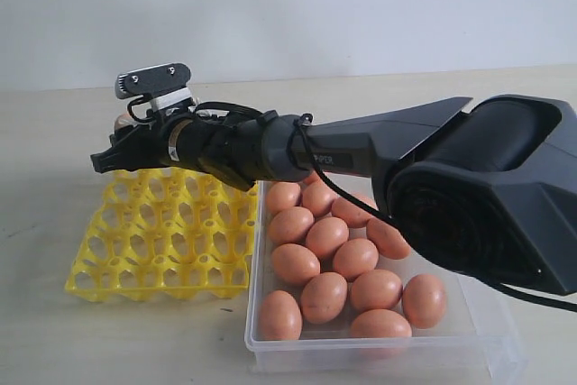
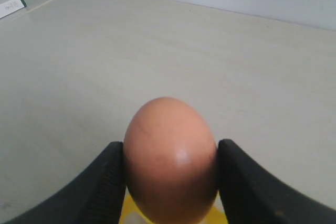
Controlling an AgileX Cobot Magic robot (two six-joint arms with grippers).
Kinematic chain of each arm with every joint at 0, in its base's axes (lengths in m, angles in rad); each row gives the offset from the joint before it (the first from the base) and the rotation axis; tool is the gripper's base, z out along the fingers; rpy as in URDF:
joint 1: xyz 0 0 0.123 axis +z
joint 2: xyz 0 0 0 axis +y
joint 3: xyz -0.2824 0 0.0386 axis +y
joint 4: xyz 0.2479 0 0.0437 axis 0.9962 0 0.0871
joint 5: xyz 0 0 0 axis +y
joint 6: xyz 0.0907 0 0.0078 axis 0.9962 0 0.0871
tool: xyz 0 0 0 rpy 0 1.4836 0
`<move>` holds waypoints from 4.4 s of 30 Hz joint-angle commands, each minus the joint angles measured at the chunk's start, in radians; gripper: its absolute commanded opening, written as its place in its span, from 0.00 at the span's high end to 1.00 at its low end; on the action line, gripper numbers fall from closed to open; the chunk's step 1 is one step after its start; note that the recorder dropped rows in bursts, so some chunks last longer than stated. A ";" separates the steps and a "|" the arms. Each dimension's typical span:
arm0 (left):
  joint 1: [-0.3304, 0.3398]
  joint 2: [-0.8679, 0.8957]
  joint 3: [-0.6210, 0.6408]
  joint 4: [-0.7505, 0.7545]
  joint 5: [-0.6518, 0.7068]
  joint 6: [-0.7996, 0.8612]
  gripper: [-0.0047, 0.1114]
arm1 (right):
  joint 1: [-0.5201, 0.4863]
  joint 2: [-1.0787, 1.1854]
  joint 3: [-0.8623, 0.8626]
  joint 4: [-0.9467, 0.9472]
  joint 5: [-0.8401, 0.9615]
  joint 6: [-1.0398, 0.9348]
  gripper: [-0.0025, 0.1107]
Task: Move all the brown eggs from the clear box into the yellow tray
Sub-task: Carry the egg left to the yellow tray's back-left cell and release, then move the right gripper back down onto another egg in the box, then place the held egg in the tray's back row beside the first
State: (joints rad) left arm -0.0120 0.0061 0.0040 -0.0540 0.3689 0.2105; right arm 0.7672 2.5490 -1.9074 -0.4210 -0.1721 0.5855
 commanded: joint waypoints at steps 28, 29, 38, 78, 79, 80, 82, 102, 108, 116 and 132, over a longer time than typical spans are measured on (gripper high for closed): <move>0.002 -0.006 -0.004 -0.008 -0.008 -0.006 0.96 | 0.004 -0.001 -0.008 0.034 0.068 -0.041 0.43; 0.002 -0.006 -0.004 -0.008 -0.008 -0.006 0.96 | 0.004 -0.012 -0.008 0.066 0.081 -0.080 0.43; 0.002 -0.006 -0.004 -0.008 -0.008 -0.006 0.96 | 0.004 -0.280 -0.001 0.161 0.563 -0.302 0.43; 0.002 -0.006 -0.004 -0.008 -0.008 -0.005 0.96 | -0.216 -0.655 0.754 0.228 0.949 -0.512 0.45; 0.002 -0.006 -0.004 -0.008 -0.008 -0.005 0.96 | -0.218 -0.647 0.754 0.228 0.947 -0.511 0.45; 0.002 -0.006 -0.004 -0.008 -0.008 -0.005 0.96 | -0.223 -0.639 0.754 0.228 0.943 -0.511 0.45; 0.002 -0.006 -0.004 -0.008 -0.008 -0.005 0.96 | -0.223 -0.630 0.754 0.226 0.938 -0.511 0.45; 0.002 -0.006 -0.004 -0.008 -0.008 -0.005 0.96 | -0.223 -0.650 0.754 0.229 0.919 -0.515 0.98; 0.002 -0.006 -0.004 -0.008 -0.008 -0.005 0.96 | -0.221 -0.838 0.792 0.355 0.586 -0.638 0.98; 0.002 -0.006 -0.004 -0.008 -0.008 -0.005 0.96 | -0.116 -0.728 0.779 0.538 -0.026 -0.865 0.98; 0.002 -0.006 -0.004 -0.008 -0.008 -0.005 0.96 | -0.034 -0.112 0.117 0.261 0.094 -0.458 0.98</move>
State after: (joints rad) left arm -0.0120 0.0061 0.0040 -0.0540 0.3689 0.2105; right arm 0.7223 2.4176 -1.7562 -0.1523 -0.1060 0.1202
